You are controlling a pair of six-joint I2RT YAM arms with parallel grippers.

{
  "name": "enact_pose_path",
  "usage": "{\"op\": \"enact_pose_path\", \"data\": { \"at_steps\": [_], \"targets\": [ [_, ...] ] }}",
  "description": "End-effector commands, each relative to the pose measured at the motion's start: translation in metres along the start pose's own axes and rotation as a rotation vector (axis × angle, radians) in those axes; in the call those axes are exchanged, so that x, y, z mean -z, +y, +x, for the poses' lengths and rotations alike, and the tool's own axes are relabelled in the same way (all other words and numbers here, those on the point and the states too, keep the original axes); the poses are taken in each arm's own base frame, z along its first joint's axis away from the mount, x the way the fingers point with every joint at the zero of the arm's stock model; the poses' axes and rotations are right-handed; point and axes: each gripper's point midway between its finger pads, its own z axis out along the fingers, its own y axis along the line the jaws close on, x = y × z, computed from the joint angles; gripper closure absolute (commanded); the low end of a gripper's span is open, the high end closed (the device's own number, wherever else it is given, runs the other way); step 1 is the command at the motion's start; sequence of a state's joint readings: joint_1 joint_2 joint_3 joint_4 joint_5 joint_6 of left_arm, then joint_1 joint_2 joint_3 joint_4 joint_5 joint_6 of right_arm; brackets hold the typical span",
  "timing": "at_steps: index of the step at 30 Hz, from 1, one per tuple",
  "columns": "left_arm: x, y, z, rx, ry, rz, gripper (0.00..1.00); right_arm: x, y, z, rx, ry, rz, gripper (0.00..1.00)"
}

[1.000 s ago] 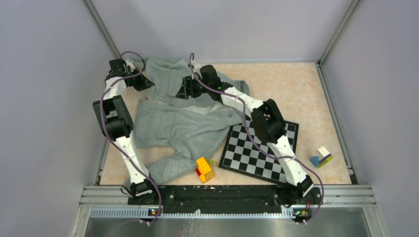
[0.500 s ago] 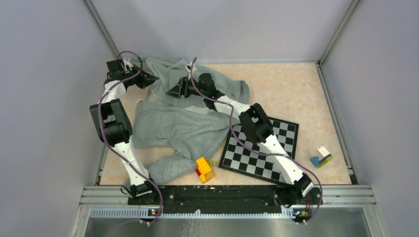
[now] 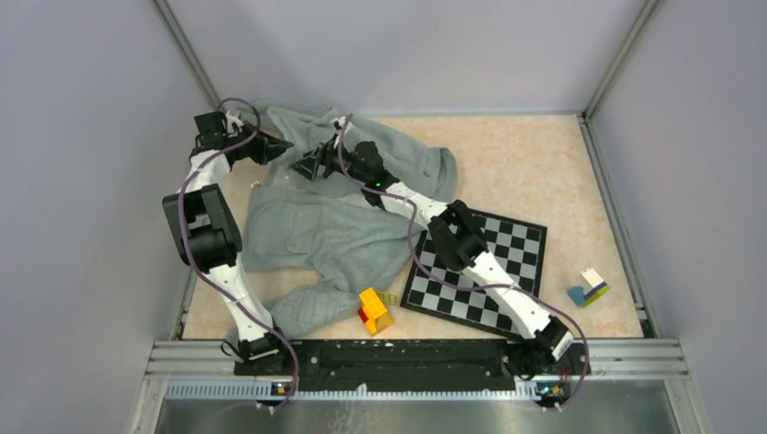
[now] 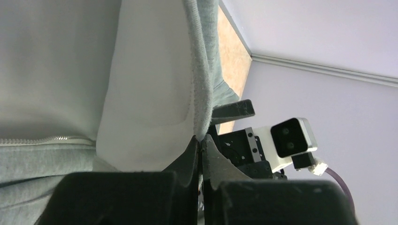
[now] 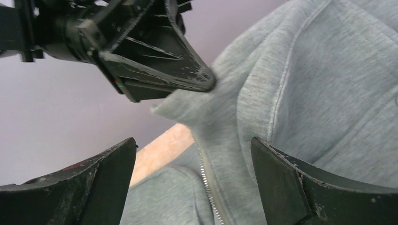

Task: Zip up the jacket

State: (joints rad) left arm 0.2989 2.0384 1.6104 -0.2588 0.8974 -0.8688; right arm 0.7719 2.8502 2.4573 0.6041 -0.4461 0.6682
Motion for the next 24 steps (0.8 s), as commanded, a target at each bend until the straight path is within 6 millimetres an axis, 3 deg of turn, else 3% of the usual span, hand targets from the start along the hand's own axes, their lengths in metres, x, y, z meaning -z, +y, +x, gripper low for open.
{"op": "enact_pose_path", "data": {
  "at_steps": [1, 13, 15, 19, 24],
  "targets": [
    [0.02, -0.04, 0.013, -0.058, 0.009, 0.07, 1.0, -0.011, 0.011, -0.021, 0.129, -0.087, -0.009, 0.1],
    [0.022, -0.039, 0.024, -0.056, 0.053, 0.078, 1.0, -0.028, 0.035, -0.022, 0.244, -0.137, 0.003, 0.22],
    [0.022, -0.039, 0.025, -0.057, 0.052, 0.076, 1.0, -0.028, 0.033, -0.023, 0.229, -0.148, 0.009, 0.31],
    [0.02, -0.039, 0.023, -0.076, 0.046, 0.078, 1.0, -0.026, 0.028, -0.029, 0.205, -0.17, 0.023, 0.67],
    [0.02, -0.038, 0.019, -0.134, 0.043, 0.059, 0.96, -0.022, 0.029, -0.042, 0.199, -0.175, 0.017, 0.96]
  ]
}}
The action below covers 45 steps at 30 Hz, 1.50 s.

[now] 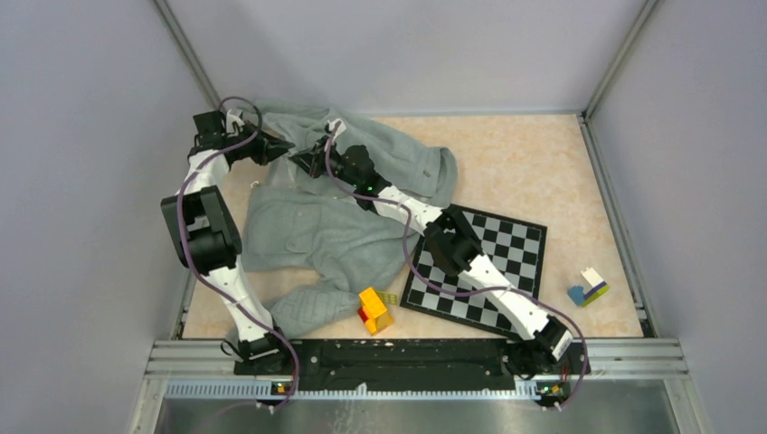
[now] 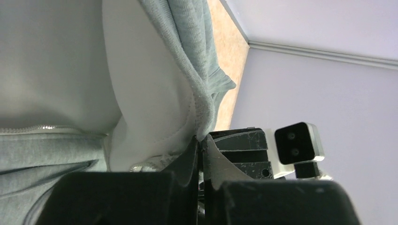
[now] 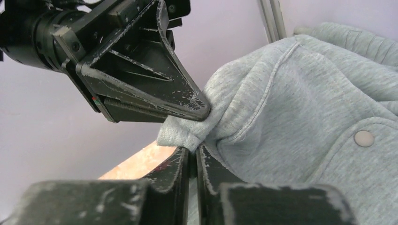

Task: Zip up the jacket

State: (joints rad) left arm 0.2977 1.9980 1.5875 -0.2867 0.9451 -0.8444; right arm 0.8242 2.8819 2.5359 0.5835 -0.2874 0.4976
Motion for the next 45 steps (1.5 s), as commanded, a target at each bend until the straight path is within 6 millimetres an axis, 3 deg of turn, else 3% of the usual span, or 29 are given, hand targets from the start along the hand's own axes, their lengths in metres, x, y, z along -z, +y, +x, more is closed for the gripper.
{"op": "enact_pose_path", "data": {
  "at_steps": [1, 4, 7, 9, 13, 24, 28, 32, 39, 45],
  "targets": [
    [0.011, -0.028, 0.002, -0.139, -0.001, 0.018, 0.88, -0.004, 0.018, -0.043, 0.026, -0.094, -0.056, 1.0],
    [0.016, -0.026, -0.003, -0.245, -0.026, -0.035, 0.62, -0.001, 0.023, -0.042, 0.035, -0.061, -0.103, 1.0],
    [0.023, -0.021, -0.005, -0.36, -0.056, -0.089, 0.44, 0.003, 0.028, -0.038, 0.042, -0.017, -0.151, 1.0],
    [0.025, -0.021, -0.004, -0.412, -0.054, -0.093, 0.37, 0.005, 0.03, -0.032, 0.054, 0.02, -0.171, 1.0],
    [0.019, -0.019, 0.0, -0.482, -0.038, -0.12, 0.35, 0.009, 0.031, -0.024, 0.052, 0.076, -0.193, 1.0],
    [0.008, 0.005, 0.014, -0.497, -0.025, -0.255, 0.47, 0.01, 0.023, -0.021, 0.067, 0.108, -0.167, 1.0],
    [0.011, 0.009, 0.01, -0.492, -0.05, -0.294, 0.69, 0.008, 0.02, -0.025, 0.052, 0.098, -0.14, 0.96],
    [0.006, -0.003, 0.009, -0.476, -0.038, -0.232, 1.0, 0.01, 0.016, -0.03, 0.017, 0.088, -0.113, 0.88],
    [0.008, -0.026, 0.016, -0.375, -0.012, -0.06, 1.0, 0.019, 0.019, -0.034, -0.1, 0.044, -0.132, 0.52],
    [0.019, -0.031, 0.017, -0.339, -0.02, -0.02, 1.0, 0.02, 0.025, -0.039, -0.118, -0.004, -0.158, 0.4]
  ]
}}
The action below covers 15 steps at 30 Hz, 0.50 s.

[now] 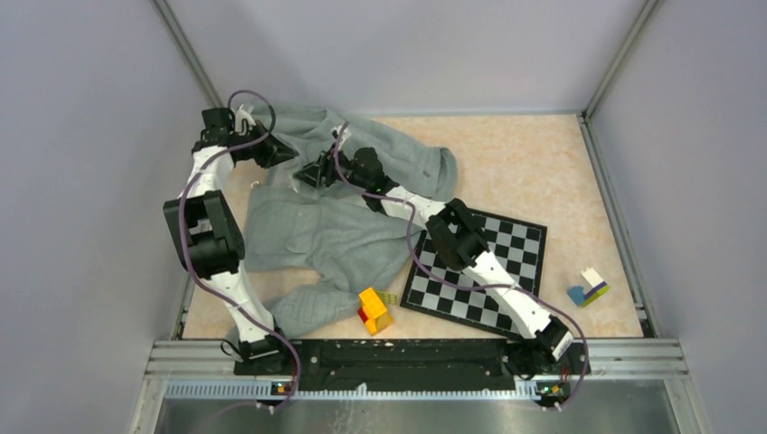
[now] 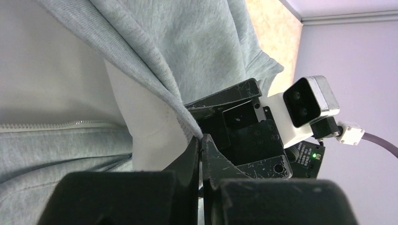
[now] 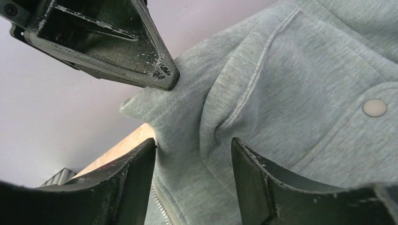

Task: Zip up the jacket

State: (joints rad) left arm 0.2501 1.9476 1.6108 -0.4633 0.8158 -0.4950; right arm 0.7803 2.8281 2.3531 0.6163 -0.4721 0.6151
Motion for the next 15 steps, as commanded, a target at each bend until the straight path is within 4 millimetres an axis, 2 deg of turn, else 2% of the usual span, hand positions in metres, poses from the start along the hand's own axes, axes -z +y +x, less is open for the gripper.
{"op": "enact_pose_path", "data": {
  "at_steps": [1, 15],
  "targets": [
    [0.025, -0.037, -0.012, -0.043, -0.052, 0.105, 1.0, -0.002, 0.044, -0.071, 0.034, -0.16, -0.096, 0.39],
    [0.027, -0.037, -0.01, -0.008, -0.044, 0.161, 1.0, -0.01, 0.046, -0.082, -0.048, -0.257, -0.087, 0.4]
  ]
}}
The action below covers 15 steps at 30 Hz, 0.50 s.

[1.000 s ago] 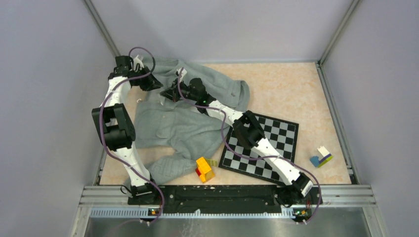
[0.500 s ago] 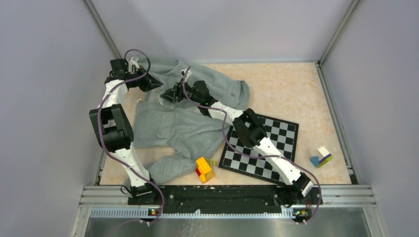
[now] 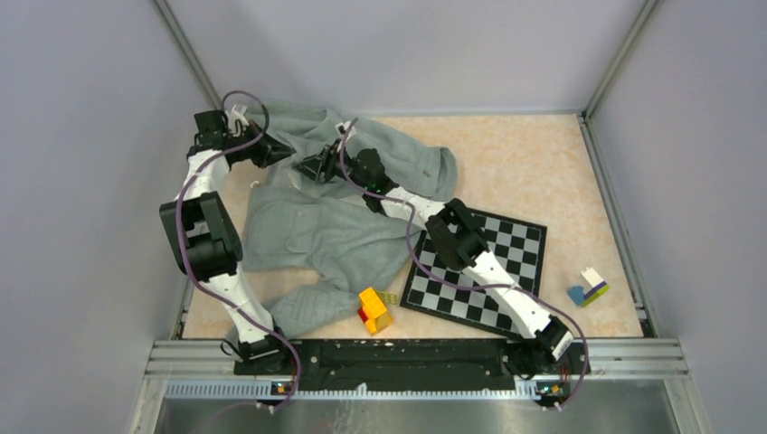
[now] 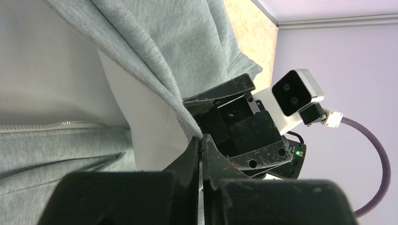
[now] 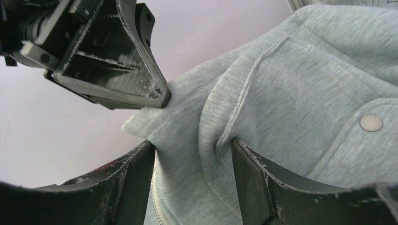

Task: Zip up the jacket

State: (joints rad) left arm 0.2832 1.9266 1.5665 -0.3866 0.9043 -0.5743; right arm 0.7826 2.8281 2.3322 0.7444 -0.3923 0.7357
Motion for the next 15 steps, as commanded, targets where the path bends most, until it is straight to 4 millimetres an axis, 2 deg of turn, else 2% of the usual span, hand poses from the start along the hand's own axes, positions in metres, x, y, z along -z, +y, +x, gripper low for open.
{"op": "enact_pose_path", "data": {
  "at_steps": [1, 7, 10, 13, 15],
  "targets": [
    [0.0127, -0.0311, -0.0044, -0.06, -0.026, 0.082, 1.0, -0.0153, 0.0434, -0.0507, 0.018, -0.125, -0.092, 0.4],
    [0.0143, -0.0328, -0.0042, -0.064, -0.031, 0.083, 1.0, -0.0179, 0.0444, -0.0475, 0.021, -0.134, -0.094, 0.34],
    [0.0141, -0.0324, -0.0037, -0.062, -0.029, 0.085, 1.0, -0.0191, 0.0423, -0.0472, 0.021, -0.137, -0.087, 0.35],
    [0.0143, -0.0316, -0.0035, -0.068, -0.03, 0.08, 1.0, -0.0187, 0.0447, -0.0466, 0.023, -0.134, -0.101, 0.54],
    [0.0149, -0.033, -0.0047, -0.079, -0.035, 0.078, 1.0, -0.018, 0.046, -0.0461, 0.027, -0.127, -0.109, 0.72]
  ]
}}
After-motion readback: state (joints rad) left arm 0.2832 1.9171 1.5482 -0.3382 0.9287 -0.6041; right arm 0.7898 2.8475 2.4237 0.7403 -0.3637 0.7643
